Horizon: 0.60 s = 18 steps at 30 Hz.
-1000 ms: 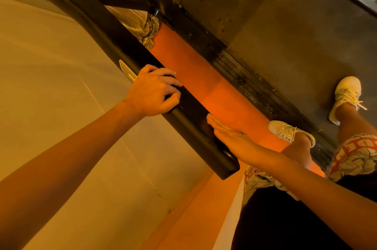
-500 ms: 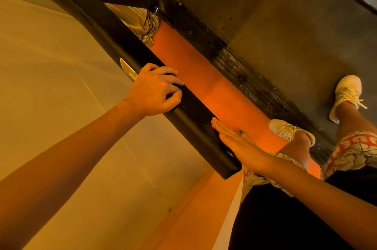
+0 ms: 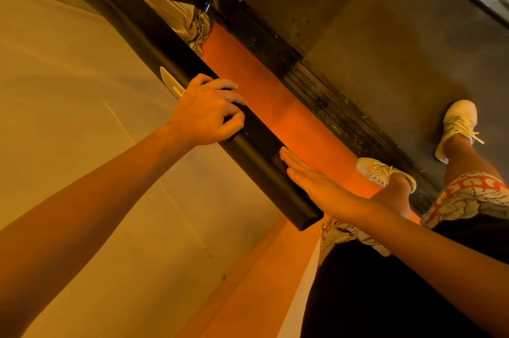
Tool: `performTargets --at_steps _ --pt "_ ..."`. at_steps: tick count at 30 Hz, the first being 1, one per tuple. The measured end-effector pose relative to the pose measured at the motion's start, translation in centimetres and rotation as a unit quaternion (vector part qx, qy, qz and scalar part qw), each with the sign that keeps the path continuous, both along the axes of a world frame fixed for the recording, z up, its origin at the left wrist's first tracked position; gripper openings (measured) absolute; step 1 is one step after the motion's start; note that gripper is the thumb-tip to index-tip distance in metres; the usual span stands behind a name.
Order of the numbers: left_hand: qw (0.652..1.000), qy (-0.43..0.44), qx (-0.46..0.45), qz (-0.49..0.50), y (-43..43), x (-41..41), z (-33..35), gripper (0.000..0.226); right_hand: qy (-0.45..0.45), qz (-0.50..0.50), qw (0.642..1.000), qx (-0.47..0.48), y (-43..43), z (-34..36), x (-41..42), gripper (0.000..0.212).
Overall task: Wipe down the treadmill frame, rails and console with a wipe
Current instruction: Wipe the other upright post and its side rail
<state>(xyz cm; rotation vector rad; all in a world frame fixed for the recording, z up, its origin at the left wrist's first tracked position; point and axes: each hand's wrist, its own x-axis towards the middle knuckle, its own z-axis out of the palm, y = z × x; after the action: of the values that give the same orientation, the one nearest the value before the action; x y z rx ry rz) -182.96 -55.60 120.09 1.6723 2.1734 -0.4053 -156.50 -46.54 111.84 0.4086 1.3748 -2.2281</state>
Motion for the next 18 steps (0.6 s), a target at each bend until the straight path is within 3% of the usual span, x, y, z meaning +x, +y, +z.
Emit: performTargets --at_steps 5,9,12,18 --pt "1.000 -0.001 0.006 0.000 -0.1 0.0 -0.1 0.045 0.030 0.030 0.998 0.045 -0.5 -0.2 2.1 0.045" --pt "1.000 -0.002 0.009 0.003 -0.2 0.0 -0.1 0.045 -0.012 -0.012 1.000 -0.001 -0.5 0.5 4.4 0.044" --pt "1.000 0.000 0.006 0.001 -0.1 0.0 -0.1 0.045 0.041 0.031 0.996 0.070 0.2 0.8 1.0 0.053" --pt "1.000 0.009 0.006 0.000 -0.1 -0.1 -0.1 0.046 0.059 0.029 0.997 0.048 0.4 1.1 -3.6 0.057"
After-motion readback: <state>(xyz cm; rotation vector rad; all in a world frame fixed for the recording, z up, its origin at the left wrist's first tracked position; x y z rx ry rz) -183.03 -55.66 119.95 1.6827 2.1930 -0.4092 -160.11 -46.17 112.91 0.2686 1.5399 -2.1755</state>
